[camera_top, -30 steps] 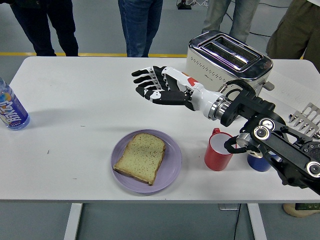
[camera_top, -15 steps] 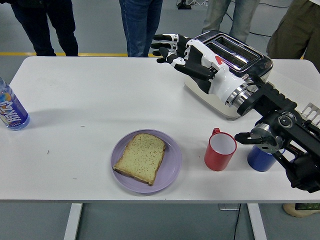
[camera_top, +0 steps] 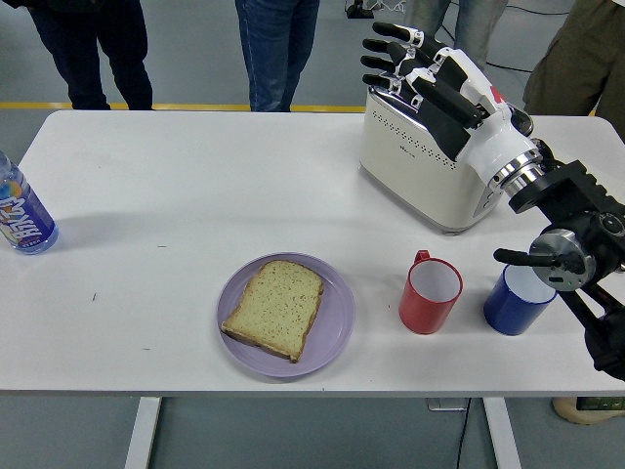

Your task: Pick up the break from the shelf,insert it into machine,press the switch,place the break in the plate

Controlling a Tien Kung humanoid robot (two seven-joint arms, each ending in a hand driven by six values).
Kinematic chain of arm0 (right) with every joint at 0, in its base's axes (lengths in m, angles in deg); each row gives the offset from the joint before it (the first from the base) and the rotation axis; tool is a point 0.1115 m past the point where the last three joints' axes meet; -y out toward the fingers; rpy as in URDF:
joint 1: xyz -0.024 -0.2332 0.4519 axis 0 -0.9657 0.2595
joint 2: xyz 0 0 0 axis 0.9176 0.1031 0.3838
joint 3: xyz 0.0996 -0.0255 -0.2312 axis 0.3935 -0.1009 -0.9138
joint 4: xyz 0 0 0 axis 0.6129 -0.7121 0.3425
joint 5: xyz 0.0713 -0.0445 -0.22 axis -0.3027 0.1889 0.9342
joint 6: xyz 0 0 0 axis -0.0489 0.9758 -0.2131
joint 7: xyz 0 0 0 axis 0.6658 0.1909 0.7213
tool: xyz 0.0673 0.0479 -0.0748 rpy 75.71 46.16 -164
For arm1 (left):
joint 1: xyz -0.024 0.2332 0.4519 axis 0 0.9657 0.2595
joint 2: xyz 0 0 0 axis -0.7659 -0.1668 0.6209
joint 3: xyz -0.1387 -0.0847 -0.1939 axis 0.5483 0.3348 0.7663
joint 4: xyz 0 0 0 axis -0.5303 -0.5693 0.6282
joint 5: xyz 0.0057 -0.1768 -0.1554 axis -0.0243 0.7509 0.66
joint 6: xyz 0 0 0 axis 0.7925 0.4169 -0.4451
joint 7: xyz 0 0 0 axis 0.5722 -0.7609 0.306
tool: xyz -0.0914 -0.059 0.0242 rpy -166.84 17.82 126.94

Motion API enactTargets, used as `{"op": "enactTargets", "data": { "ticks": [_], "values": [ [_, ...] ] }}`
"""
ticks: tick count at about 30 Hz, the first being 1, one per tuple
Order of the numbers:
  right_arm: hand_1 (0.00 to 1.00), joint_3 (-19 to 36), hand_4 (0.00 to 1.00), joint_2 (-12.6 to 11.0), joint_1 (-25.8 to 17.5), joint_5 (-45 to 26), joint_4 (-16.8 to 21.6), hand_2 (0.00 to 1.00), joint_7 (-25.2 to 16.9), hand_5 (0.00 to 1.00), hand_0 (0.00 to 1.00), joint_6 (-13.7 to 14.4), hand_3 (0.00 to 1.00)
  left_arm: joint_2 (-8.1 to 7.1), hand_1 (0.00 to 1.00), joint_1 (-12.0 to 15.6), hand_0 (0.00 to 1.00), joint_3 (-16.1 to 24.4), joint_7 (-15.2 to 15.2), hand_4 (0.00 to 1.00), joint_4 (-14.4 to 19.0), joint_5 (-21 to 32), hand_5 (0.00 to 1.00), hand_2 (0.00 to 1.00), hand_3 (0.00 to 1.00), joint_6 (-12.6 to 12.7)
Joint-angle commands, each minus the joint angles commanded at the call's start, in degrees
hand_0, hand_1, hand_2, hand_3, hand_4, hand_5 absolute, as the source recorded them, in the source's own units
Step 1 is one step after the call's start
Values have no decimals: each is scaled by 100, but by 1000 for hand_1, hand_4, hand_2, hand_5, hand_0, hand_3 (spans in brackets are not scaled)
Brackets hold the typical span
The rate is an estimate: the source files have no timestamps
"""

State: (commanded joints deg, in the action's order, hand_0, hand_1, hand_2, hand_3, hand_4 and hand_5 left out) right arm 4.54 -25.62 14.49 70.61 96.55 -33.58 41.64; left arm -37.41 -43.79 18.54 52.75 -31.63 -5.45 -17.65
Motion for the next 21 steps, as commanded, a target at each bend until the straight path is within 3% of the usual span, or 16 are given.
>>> {"op": "enactTargets", "data": {
  "ticks": [21],
  "values": [
    [715,1274,533,-130,-689,-580,-82,715,-313,260,769,180,700,22,500,42,378,15,11,643,0,-5,998,651,777,7]
  ]
}}
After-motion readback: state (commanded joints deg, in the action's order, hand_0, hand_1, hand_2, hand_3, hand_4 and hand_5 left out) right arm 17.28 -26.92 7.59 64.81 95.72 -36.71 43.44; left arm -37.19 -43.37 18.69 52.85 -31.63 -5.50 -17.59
